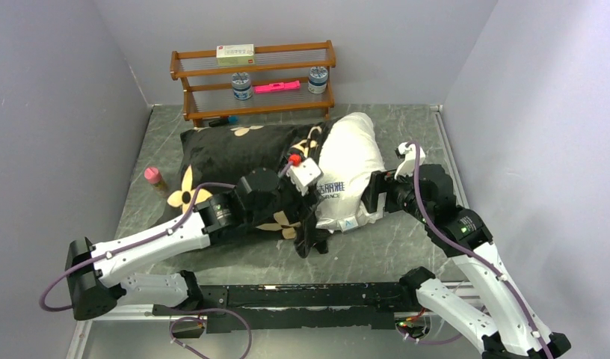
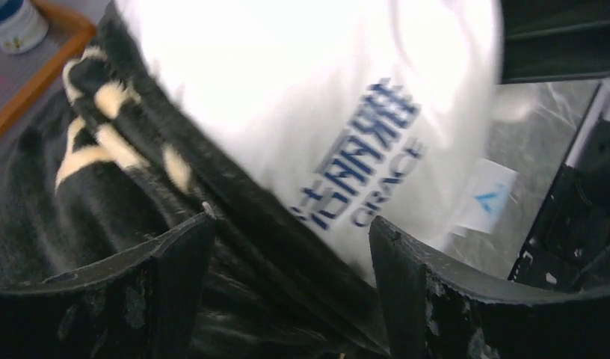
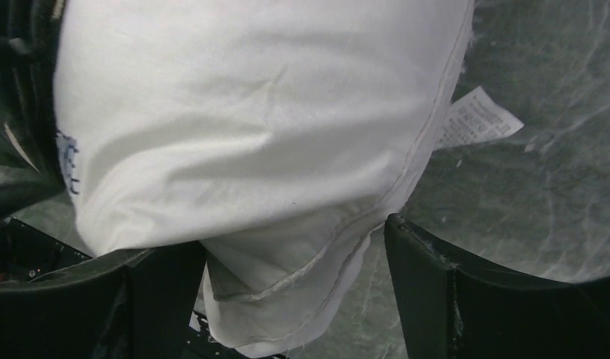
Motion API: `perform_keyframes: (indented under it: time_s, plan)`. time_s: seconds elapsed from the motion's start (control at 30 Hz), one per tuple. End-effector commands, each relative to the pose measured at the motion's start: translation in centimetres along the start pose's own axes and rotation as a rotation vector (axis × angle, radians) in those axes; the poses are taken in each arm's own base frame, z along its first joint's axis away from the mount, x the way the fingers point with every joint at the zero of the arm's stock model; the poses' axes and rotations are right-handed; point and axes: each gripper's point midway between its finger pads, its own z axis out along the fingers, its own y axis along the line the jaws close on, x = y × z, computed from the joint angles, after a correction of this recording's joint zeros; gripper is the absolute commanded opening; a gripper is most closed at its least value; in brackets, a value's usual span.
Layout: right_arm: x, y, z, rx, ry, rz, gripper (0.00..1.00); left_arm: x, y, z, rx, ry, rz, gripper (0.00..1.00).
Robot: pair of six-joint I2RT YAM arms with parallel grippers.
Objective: Remove the pillowcase from the pillow
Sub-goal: Remove the pillow from the pillowcase.
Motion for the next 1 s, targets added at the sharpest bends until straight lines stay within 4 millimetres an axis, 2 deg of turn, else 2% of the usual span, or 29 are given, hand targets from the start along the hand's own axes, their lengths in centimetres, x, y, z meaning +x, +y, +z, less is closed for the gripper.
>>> perform_keyframes:
  time_s: [0.0, 0.17, 0.27, 0.5, 0.6, 0.77, 0.97]
  plan:
    - [-6.8, 2.1, -1.1, -0.073, -0.21, -0.048, 0.89, -1.4, 2.0, 1.3, -0.008, -0.033, -0.187, 0.8]
    - [-6.8, 3.2, -0.6, -0.127, -0.174, -0.063, 0.92, -2.2, 5.2, 2.4, -0.085, -0.044, -0.256, 0.79]
    - [-6.6, 3.4, -1.1, -0.138, -0.166, -0.068, 0.92, -3.3, 6.8, 2.9, -0.122, -0.054, -0.28, 0.79]
    - [-5.8, 3.6, -2.5, -0.172, -0.199, -0.07, 0.94, -4.6, 8.5, 4.1, -0.178, -0.052, -0.299, 0.79]
    - [-6.3, 3.8, -2.8, -0.18, -0.226, -0.073, 0.96, -4.4, 9.4, 4.4, -0.222, -0.046, -0.292, 0.79]
    - [-8.6, 2.5, -2.2, -0.095, -0.336, -0.007, 1.0, -2.3, 9.6, 5.5, -0.245, 0.022, -0.276, 0.78]
    - [-9.9, -0.4, 1.0, 0.082, -0.361, 0.082, 1.0, 1.4, 8.2, 6.2, -0.198, 0.095, -0.307, 0.75]
